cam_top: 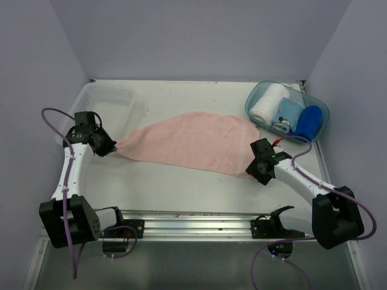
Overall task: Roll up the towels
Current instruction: Flatten the towel
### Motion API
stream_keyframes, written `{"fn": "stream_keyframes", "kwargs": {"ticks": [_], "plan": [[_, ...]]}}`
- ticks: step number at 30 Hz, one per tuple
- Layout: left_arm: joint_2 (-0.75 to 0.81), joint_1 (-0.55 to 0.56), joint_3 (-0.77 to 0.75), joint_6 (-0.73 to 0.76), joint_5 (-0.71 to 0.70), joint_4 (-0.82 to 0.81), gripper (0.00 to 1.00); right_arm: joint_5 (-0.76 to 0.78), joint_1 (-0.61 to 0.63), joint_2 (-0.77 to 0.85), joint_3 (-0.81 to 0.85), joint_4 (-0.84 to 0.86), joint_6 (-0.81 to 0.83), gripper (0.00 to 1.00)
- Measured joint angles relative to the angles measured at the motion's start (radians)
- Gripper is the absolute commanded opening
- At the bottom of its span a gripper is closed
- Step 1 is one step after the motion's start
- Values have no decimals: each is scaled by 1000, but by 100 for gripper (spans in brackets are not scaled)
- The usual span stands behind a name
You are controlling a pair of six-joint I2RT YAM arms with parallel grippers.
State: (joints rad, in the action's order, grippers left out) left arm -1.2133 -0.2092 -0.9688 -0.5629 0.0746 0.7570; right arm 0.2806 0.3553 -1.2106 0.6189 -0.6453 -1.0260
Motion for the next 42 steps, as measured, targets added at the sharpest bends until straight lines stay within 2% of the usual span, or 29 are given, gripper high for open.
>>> {"fn": "stream_keyframes", "kwargs": {"ticks": [7, 10, 13, 15, 22, 27, 33, 42], "plan": [[0, 0, 0, 2, 4, 0, 0, -19, -15, -80, 2, 70, 10, 48], [0, 0, 0, 3, 6, 0, 0, -12, -15, -103, 15, 65, 20, 35], [0, 0, 0, 3, 9, 0, 0, 1, -15, -132, 34, 58, 27, 7], [0, 0, 0, 3, 10, 0, 0, 8, -15, -137, 37, 58, 23, 0], [0, 0, 0, 4, 12, 0, 0, 27, -14, -107, 37, 40, 19, 0], [0, 0, -10, 6, 28, 1, 0, 82, -41, 44, 82, -75, 53, 0], [-13, 0, -113, 5, 97, 8, 0, 159, -126, 217, 322, -182, 164, 0], [12, 0, -383, -5, 184, 4, 0, 208, -139, 249, 727, -304, 310, 0]]}}
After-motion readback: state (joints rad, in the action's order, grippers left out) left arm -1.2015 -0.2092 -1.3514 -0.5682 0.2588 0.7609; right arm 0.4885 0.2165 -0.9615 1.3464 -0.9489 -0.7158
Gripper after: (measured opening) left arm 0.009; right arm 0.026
